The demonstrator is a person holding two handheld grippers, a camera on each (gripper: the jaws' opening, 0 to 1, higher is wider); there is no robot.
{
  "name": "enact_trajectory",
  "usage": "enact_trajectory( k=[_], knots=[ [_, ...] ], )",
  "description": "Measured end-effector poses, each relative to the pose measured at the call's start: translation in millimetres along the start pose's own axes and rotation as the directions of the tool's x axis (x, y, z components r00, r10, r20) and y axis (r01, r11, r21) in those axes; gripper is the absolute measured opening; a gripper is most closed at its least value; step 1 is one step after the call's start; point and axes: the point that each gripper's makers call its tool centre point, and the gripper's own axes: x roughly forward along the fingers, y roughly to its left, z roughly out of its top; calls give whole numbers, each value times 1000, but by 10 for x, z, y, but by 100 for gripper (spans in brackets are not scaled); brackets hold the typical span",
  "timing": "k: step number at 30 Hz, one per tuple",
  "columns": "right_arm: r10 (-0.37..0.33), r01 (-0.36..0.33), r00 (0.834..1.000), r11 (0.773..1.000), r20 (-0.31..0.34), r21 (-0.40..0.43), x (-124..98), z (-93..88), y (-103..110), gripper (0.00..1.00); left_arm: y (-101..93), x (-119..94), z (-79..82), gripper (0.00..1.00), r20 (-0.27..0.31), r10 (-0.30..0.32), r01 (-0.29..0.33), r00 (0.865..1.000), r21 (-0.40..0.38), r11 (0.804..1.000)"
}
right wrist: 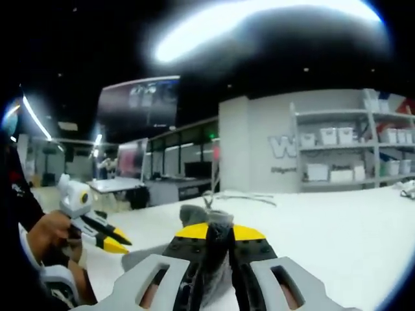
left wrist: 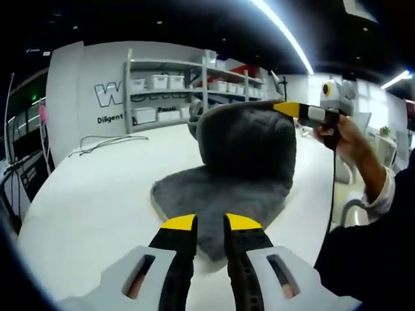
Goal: Open the folded towel by lifting each exposed corner and separating the folded layers until the towel lies flat within the target outline without major curled edges
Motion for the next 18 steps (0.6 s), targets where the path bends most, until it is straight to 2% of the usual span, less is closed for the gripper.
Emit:
enact_trajectory(
  k=[18],
  knots=[
    [-47,48,999,998,-12,27,-194,-125,-166,7,106,93,-84,6,-32,-11,9,999,-36,999]
  ],
)
